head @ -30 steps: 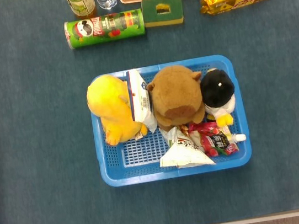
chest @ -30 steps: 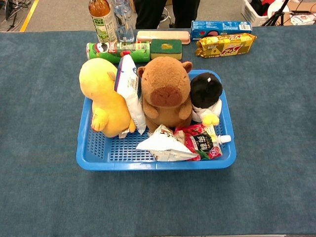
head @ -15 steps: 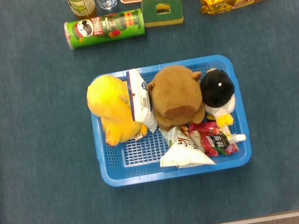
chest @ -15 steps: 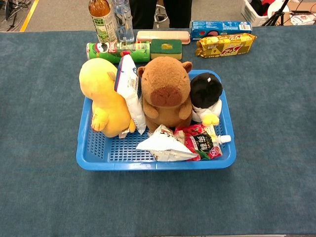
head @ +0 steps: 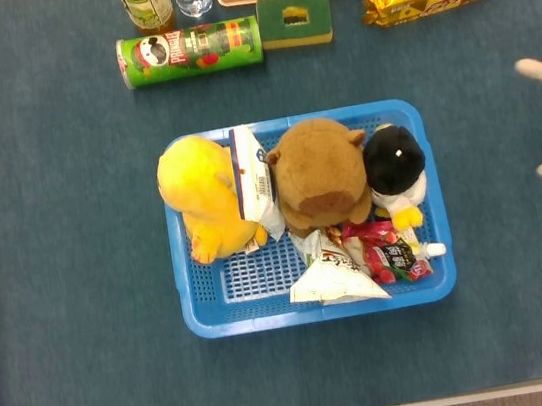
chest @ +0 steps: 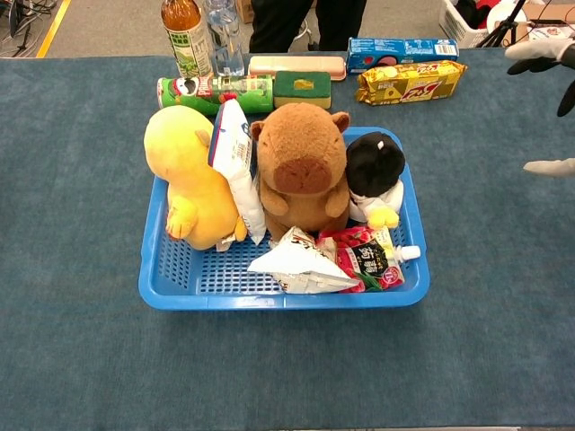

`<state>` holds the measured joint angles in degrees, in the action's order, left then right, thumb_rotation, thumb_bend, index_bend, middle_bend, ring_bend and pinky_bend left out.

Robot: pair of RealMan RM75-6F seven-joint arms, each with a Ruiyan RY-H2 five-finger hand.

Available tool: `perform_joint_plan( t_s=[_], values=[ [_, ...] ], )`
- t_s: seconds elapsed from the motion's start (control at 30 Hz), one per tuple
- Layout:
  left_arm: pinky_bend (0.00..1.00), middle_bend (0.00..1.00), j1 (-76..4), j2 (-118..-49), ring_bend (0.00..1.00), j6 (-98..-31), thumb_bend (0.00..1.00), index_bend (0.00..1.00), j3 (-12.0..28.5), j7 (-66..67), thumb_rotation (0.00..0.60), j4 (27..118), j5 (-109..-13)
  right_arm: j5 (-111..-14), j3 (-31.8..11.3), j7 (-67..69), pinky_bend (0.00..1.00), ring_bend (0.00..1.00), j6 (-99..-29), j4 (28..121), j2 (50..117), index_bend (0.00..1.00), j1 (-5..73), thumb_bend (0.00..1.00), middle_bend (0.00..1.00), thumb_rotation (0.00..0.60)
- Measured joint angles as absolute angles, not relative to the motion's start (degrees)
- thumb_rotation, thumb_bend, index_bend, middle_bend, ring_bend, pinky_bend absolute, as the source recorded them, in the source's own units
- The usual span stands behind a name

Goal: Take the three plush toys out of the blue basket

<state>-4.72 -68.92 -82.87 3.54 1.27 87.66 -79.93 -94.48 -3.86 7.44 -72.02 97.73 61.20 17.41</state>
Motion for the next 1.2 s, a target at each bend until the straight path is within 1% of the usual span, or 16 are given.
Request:
perform_joint_plan(
  t_s=[0.23, 0.37, 0.53, 0.87, 1.2],
  values=[
    [0.52, 0.11, -5.22, -69.03, 0.28, -82.09, 0.25, 0.41, 3.64, 0.66, 0.600, 87.13, -80.17, -96.55, -3.76, 6.72, 0.44, 0.18, -69.33, 99.57, 61.01, 0.15, 20.64, 0.00, 0.23, 0.600],
    [0.52, 0.11, -5.66, -69.19, 0.28, -81.40, 0.25, 0.41, 3.75, 0.03, 0.600, 86.51, -80.21, -96.23, -3.62, 5.14, 0.44, 0.18, -67.29, 100.37, 61.02, 0.15, 21.90, 0.00, 0.23, 0.600],
    [0.52, 0.11, -5.74, -69.36, 0.28, -81.08, 0.25, 0.41, 3.71, -0.71, 0.600, 85.89, -80.15, -94.92, -3.60, 2.42, 0.44, 0.18, -64.24, 101.65, 60.55, 0.17, 23.47, 0.00, 0.23, 0.600],
    [0.52, 0.11, -5.63, -69.52, 0.29, -81.13, 0.25, 0.41, 3.62, -1.50, 0.600, 85.37, -80.28, -87.12, -5.21, -5.84, 0.44, 0.18, -54.79, 106.91, 58.25, 0.18, 28.68, 0.00, 0.23, 0.600],
    [0.52, 0.11, -5.56, -69.46, 0.29, -80.99, 0.25, 0.41, 3.46, -2.23, 0.600, 85.08, -80.41, -78.09, -6.61, -8.51, 0.44, 0.18, -48.89, 109.79, 57.84, 0.18, 32.60, 0.00, 0.23, 0.600]
  ],
)
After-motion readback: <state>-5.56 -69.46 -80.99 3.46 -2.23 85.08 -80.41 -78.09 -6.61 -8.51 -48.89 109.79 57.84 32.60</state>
